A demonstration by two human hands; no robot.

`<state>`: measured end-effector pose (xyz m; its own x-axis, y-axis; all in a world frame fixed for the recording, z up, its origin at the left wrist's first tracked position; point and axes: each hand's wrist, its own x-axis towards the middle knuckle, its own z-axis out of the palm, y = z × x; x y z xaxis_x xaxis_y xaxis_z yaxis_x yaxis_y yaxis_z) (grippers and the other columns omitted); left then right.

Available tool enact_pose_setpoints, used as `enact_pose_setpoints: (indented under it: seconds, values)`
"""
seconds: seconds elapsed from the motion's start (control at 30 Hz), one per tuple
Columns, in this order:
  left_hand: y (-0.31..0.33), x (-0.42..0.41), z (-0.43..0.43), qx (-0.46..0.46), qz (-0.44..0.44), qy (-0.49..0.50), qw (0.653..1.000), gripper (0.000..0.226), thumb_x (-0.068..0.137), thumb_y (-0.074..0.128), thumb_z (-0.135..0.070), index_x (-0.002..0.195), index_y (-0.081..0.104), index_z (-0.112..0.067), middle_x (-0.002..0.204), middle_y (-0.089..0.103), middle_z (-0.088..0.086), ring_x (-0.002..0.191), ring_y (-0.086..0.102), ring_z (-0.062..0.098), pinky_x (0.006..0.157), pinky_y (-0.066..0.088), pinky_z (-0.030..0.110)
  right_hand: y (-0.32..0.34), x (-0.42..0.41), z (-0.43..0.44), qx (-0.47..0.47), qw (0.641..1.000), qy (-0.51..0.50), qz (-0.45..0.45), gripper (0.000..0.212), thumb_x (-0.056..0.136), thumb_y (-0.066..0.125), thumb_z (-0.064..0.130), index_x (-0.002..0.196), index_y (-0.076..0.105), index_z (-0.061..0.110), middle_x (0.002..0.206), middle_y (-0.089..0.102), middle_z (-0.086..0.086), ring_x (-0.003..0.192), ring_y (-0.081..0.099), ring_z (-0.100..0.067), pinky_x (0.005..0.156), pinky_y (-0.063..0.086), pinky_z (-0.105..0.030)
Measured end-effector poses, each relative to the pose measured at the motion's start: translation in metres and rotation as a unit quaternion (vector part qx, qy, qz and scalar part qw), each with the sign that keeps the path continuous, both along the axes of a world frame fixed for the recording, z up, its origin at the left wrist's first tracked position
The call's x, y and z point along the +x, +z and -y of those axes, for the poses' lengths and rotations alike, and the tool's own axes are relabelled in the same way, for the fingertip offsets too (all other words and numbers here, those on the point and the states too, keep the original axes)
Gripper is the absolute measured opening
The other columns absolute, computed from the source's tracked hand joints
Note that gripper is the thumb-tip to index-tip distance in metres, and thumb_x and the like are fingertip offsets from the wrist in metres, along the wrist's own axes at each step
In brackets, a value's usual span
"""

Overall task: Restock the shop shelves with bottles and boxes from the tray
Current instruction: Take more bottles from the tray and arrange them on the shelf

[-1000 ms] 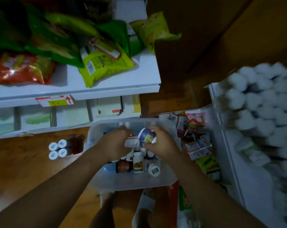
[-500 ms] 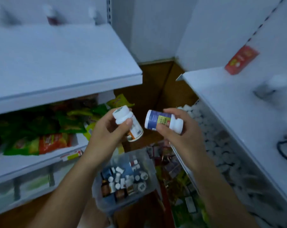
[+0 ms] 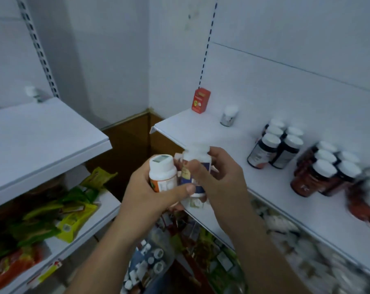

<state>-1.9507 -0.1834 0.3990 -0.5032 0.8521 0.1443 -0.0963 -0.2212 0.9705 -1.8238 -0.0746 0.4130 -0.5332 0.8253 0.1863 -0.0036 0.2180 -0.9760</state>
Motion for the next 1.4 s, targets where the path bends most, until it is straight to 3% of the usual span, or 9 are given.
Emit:
enact_pose_setpoints:
  seconds: [0.13, 0.23, 0.33, 0.6, 0.8, 1.0, 1.17, 1.3, 1.4]
  values:
    - [0.001, 0.017, -0.006, 0.01, 0.134, -0.029, 0.991, 0.022, 0.075, 0.083, -0.016, 0.091, 0.079, -0.031, 0.093, 0.076, 0.01, 0.076, 0.073, 0.021, 0.053, 0.055, 0.029, 0.007, 0.029, -0.001, -0.2, 0.973, 0.03, -0.116, 0.037, 0.09, 0.059, 0.036, 0.116, 0.078, 0.018, 0.105, 0.076, -0.017, 0.07, 0.054, -0.032, 0.049, 0.047, -0.033]
    - [0.003, 0.03, -0.005, 0.019, 0.135, -0.051, 0.989, 0.027, 0.07, 0.088, -0.026, 0.095, 0.077, -0.028, 0.094, 0.073, 0.011, 0.075, 0.071, 0.02, 0.053, 0.054, 0.03, 0.006, 0.056, 0.001, -0.164, 0.979, 0.069, -0.102, 0.038, 0.095, 0.056, 0.022, 0.129, 0.073, 0.02, 0.11, 0.07, -0.026, 0.075, 0.048, -0.032, 0.053, 0.044, -0.033]
    - [0.005, 0.047, -0.004, 0.022, 0.118, -0.045, 0.992, 0.025, 0.074, 0.087, -0.024, 0.096, 0.076, -0.028, 0.095, 0.074, 0.01, 0.077, 0.071, 0.021, 0.055, 0.055, 0.031, 0.005, 0.076, 0.007, -0.13, 0.983, 0.087, -0.099, 0.042, 0.096, 0.058, 0.014, 0.136, 0.067, 0.024, 0.11, 0.075, -0.016, 0.066, 0.049, -0.024, 0.053, 0.044, -0.03]
    - [0.029, 0.131, -0.007, 0.032, -0.091, 0.023, 0.995, 0.051, 0.066, 0.092, -0.015, 0.109, 0.065, -0.012, 0.098, 0.078, 0.0, 0.081, 0.077, 0.019, 0.061, 0.061, 0.029, 0.004, 0.14, 0.008, -0.06, 0.995, 0.041, -0.063, 0.05, 0.087, 0.072, 0.046, 0.134, 0.065, 0.03, 0.108, 0.073, -0.015, 0.077, 0.06, -0.026, 0.059, 0.046, -0.037]
    - [0.028, 0.207, -0.02, 0.065, 0.008, -0.043, 0.997, 0.048, 0.078, 0.087, -0.017, 0.116, 0.059, -0.006, 0.12, 0.077, 0.01, 0.102, 0.076, 0.035, 0.064, 0.06, 0.038, 0.011, 0.233, 0.005, -0.305, 0.918, 0.099, -0.232, 0.051, 0.1, 0.048, 0.037, 0.135, 0.057, 0.0, 0.111, 0.07, -0.02, 0.072, 0.058, -0.026, 0.055, 0.034, -0.034]
    - [0.021, 0.286, -0.032, 0.033, 0.037, -0.097, 0.994, 0.027, 0.082, 0.082, -0.033, 0.105, 0.075, -0.021, 0.113, 0.076, 0.014, 0.09, 0.073, 0.029, 0.062, 0.06, 0.036, 0.009, 0.327, 0.017, -0.347, 0.894, 0.033, -0.282, 0.047, 0.105, 0.032, 0.033, 0.113, 0.069, 0.006, 0.11, 0.073, -0.02, 0.067, 0.054, -0.026, 0.054, 0.031, -0.032]
    - [0.024, 0.336, -0.045, -0.057, 0.294, -0.273, 0.914, 0.054, 0.102, 0.044, -0.042, 0.141, 0.063, -0.009, 0.122, 0.069, 0.019, 0.1, 0.07, 0.033, 0.076, 0.063, 0.046, 0.0, 0.387, 0.025, -0.331, 0.894, -0.026, -0.302, 0.054, 0.105, 0.034, 0.036, 0.098, 0.081, 0.011, 0.105, 0.068, -0.018, 0.067, 0.055, -0.025, 0.054, 0.035, -0.032]
    - [0.02, 0.363, -0.059, -0.096, 0.328, -0.342, 0.875, 0.051, 0.104, 0.04, -0.026, 0.148, 0.054, -0.005, 0.143, 0.061, 0.025, 0.135, 0.056, 0.047, 0.108, 0.049, 0.062, -0.002, 0.428, 0.031, -0.328, 0.89, -0.104, -0.299, 0.051, 0.104, 0.037, 0.037, 0.1, 0.08, 0.01, 0.1, 0.072, -0.015, 0.066, 0.058, -0.023, 0.059, 0.038, -0.034]
    - [0.014, 0.381, -0.072, -0.095, 0.287, -0.394, 0.868, 0.046, 0.105, 0.047, -0.018, 0.146, 0.053, 0.0, 0.147, 0.057, 0.028, 0.142, 0.048, 0.05, 0.111, 0.043, 0.065, -0.003, 0.449, 0.036, -0.316, 0.883, -0.163, -0.306, 0.043, 0.1, 0.043, 0.036, 0.113, 0.072, 0.007, 0.105, 0.07, -0.018, 0.067, 0.058, -0.025, 0.064, 0.035, -0.036]
